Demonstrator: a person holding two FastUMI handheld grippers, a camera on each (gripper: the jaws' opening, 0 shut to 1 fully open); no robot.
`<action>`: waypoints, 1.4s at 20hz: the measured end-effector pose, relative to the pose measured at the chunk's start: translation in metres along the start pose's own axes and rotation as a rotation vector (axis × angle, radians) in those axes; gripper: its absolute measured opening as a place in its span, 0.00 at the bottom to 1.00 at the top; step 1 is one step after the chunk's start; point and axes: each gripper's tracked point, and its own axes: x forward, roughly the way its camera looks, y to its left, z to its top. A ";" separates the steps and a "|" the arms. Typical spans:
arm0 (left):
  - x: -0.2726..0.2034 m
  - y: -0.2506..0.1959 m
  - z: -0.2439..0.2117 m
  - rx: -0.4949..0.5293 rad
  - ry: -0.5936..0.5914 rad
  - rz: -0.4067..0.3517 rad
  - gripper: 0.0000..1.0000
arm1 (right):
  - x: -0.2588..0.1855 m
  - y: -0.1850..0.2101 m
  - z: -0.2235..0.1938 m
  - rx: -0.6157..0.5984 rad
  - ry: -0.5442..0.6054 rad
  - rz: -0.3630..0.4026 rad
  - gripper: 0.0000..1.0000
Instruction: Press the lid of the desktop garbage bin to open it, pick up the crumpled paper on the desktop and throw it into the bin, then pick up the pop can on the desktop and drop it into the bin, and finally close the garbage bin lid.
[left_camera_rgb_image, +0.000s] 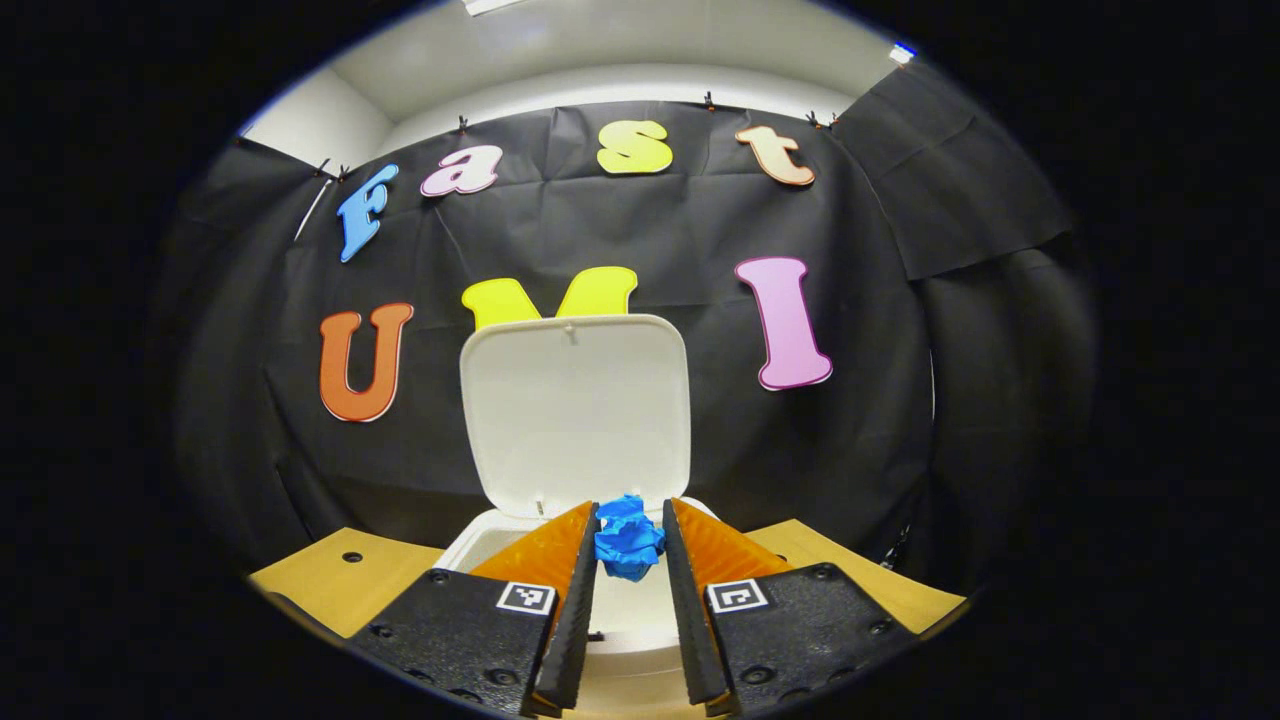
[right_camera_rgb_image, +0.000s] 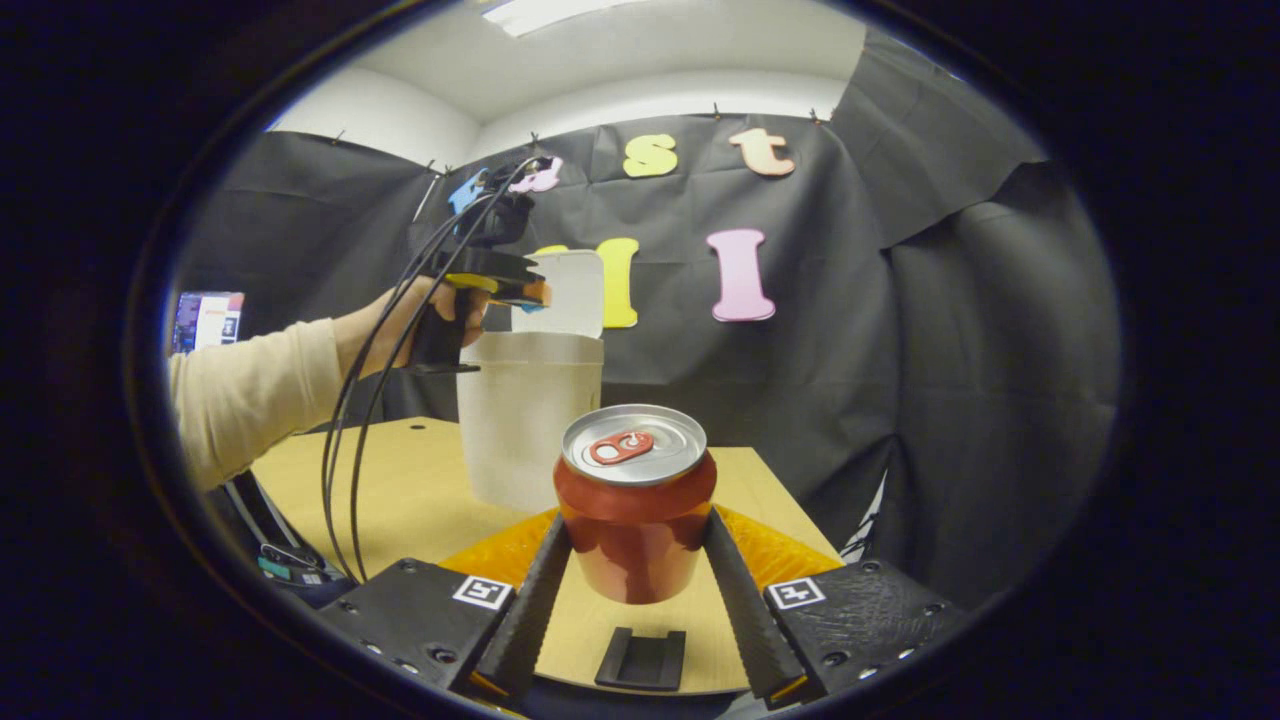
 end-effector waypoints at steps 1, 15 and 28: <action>0.003 -0.005 -0.004 0.002 0.009 -0.004 0.41 | 0.001 -0.004 -0.004 0.006 0.008 -0.006 0.78; -0.015 -0.003 -0.009 -0.021 0.063 0.022 0.98 | 0.009 -0.034 -0.018 0.056 0.069 -0.075 0.77; -0.142 0.063 0.001 -0.021 -0.021 0.081 0.99 | 0.000 -0.006 0.023 -0.036 -0.004 -0.114 0.77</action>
